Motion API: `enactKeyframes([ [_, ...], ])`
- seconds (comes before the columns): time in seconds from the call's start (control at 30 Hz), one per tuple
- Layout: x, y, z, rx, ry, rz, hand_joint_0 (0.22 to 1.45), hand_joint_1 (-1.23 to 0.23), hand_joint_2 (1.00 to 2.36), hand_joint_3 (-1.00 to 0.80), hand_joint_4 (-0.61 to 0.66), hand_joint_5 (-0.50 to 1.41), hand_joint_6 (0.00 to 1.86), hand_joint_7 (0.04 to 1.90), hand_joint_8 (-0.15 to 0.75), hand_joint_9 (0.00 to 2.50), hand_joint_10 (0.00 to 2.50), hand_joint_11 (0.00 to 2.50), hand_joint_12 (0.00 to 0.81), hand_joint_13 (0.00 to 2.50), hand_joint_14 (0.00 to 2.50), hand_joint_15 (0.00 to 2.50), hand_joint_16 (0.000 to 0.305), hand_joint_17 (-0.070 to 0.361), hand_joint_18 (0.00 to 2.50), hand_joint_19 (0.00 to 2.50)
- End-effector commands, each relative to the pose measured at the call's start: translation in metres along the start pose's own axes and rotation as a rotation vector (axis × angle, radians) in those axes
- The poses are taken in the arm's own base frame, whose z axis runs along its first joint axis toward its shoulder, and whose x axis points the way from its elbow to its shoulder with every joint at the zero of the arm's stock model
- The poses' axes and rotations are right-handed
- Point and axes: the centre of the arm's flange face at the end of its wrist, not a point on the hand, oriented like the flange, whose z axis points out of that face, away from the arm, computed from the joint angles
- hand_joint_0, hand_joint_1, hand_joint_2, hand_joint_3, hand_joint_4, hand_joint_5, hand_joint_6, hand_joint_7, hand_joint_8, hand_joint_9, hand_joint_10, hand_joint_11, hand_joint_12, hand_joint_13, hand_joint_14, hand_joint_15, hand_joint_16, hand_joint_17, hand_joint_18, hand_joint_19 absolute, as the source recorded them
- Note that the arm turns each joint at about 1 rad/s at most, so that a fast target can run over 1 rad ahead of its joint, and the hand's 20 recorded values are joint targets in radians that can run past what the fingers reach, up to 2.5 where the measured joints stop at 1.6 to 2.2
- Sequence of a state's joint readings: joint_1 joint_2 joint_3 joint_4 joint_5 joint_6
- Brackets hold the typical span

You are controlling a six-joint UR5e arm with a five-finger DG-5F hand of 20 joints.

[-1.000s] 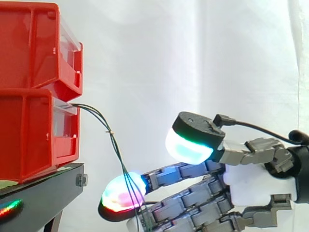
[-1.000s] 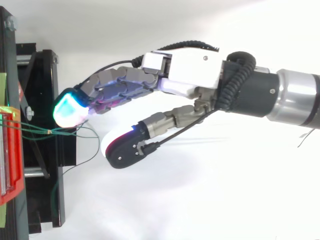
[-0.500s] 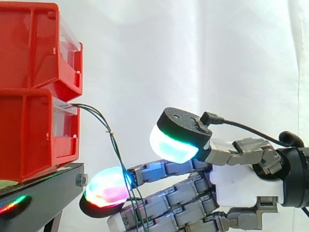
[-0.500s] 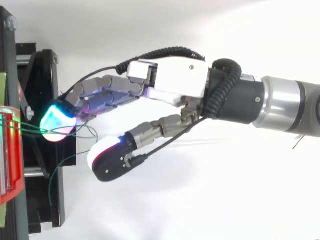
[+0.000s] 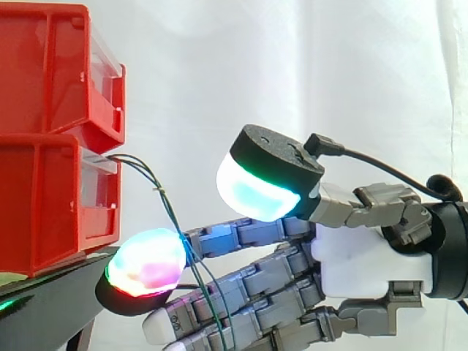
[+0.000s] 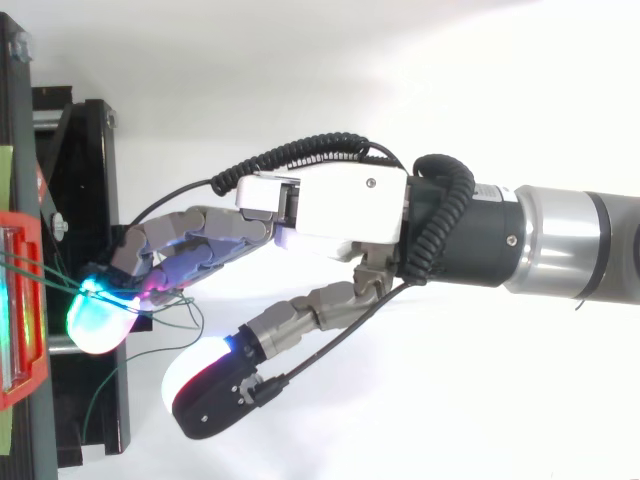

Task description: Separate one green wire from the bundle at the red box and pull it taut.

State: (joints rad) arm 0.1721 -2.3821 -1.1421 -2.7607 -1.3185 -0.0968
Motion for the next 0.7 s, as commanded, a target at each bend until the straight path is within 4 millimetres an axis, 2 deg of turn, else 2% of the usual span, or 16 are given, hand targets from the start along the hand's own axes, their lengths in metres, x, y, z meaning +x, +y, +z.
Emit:
enactKeyframes([
  [0.0, -0.003, 0.008, 0.003, 0.011, 0.011, 0.0, 0.53, -0.7, 1.0, -0.5, 0.31, -0.15, 0.5, 0.82, 0.311, 0.66, 0.0, 0.06, 0.354, 0.61, 0.0, 0.13, 0.036, 0.081, 0.36, 0.11],
  [0.17, -0.009, 0.014, 0.005, 0.004, 0.016, 0.002, 0.54, -0.69, 1.0, -0.5, 0.32, -0.14, 0.5, 0.89, 0.308, 0.66, 0.0, 0.06, 0.354, 0.61, 0.0, 0.14, 0.035, 0.08, 0.36, 0.14],
  [0.47, -0.015, 0.03, 0.011, -0.009, 0.012, -0.007, 0.55, -0.69, 1.0, -0.5, 0.31, -0.14, 0.5, 0.91, 0.307, 0.67, 0.0, 0.08, 0.356, 0.62, 0.0, 0.15, 0.036, 0.08, 0.37, 0.15],
  [0.6, -0.017, 0.029, 0.012, -0.009, 0.012, -0.024, 0.55, -0.69, 1.0, -0.5, 0.3, -0.14, 0.5, 0.89, 0.307, 0.66, 0.0, 0.07, 0.359, 0.62, 0.0, 0.15, 0.036, 0.081, 0.37, 0.15],
  [0.67, -0.015, 0.014, 0.014, 0.0, 0.013, -0.04, 0.54, -0.69, 1.0, -0.5, 0.3, -0.15, 0.5, 0.88, 0.307, 0.66, 0.0, 0.06, 0.361, 0.61, 0.0, 0.15, 0.036, 0.082, 0.36, 0.16],
])
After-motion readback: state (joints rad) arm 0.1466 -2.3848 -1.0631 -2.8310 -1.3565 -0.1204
